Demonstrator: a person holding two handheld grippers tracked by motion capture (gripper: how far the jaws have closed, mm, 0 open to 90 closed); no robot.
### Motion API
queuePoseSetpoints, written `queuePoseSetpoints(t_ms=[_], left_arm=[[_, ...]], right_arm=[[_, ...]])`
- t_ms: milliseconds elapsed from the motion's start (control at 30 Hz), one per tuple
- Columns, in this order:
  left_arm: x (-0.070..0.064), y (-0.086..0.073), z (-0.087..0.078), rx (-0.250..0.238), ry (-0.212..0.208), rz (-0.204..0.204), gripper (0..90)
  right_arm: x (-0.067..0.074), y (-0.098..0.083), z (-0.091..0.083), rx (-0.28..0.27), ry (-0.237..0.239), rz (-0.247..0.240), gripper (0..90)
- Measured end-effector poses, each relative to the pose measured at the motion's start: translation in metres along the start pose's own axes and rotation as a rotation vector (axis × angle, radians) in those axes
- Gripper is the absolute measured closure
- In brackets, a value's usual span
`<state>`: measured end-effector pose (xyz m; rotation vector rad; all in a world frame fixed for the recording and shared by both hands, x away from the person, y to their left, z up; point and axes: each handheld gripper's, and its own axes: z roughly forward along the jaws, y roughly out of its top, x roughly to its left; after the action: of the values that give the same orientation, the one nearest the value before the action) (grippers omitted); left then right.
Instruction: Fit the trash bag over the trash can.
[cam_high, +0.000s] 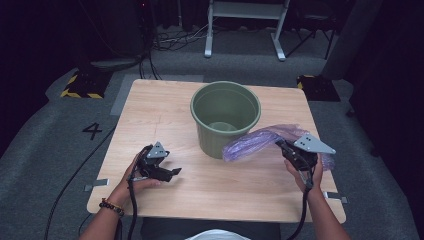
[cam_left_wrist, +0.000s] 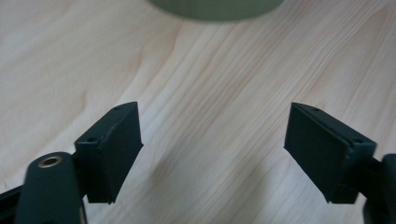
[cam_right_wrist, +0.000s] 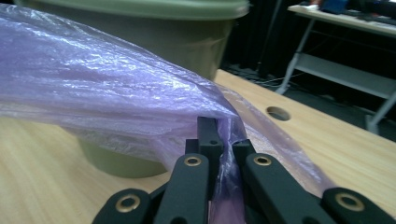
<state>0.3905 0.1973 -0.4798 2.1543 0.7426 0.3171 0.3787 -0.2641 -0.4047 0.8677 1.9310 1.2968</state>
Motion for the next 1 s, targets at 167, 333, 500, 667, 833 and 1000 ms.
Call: queuePoseSetpoints(t_ms=[167,333,500,667,833,1000], left_arm=[[-0.011,0.025,-0.012,-0.071,0.006,0.065,19.6],[-0.020,0.047,-0.026,-0.159,0.003,0.098,19.6],[-0.028,0.068,-0.045,-0.227,-0.011,0.131,19.6],[-0.037,0.086,-0.056,-0.259,-0.020,0.172,19.4],[-0.044,0.100,-0.059,-0.268,-0.021,0.215,19.0],[-0.047,0.106,-0.057,-0.262,-0.022,0.233,19.0]], right_arm=[[-0.004,0.013,-0.008,-0.032,-0.036,0.004,90.0],[-0.004,0.027,-0.014,-0.059,-0.057,-0.006,90.0],[-0.005,0.042,-0.017,-0.080,-0.073,-0.010,90.0],[-0.006,0.058,-0.020,-0.112,-0.081,-0.013,90.0],[-0.007,0.072,-0.028,-0.146,-0.092,-0.025,90.0],[-0.013,0.076,-0.042,-0.178,-0.108,-0.011,90.0]])
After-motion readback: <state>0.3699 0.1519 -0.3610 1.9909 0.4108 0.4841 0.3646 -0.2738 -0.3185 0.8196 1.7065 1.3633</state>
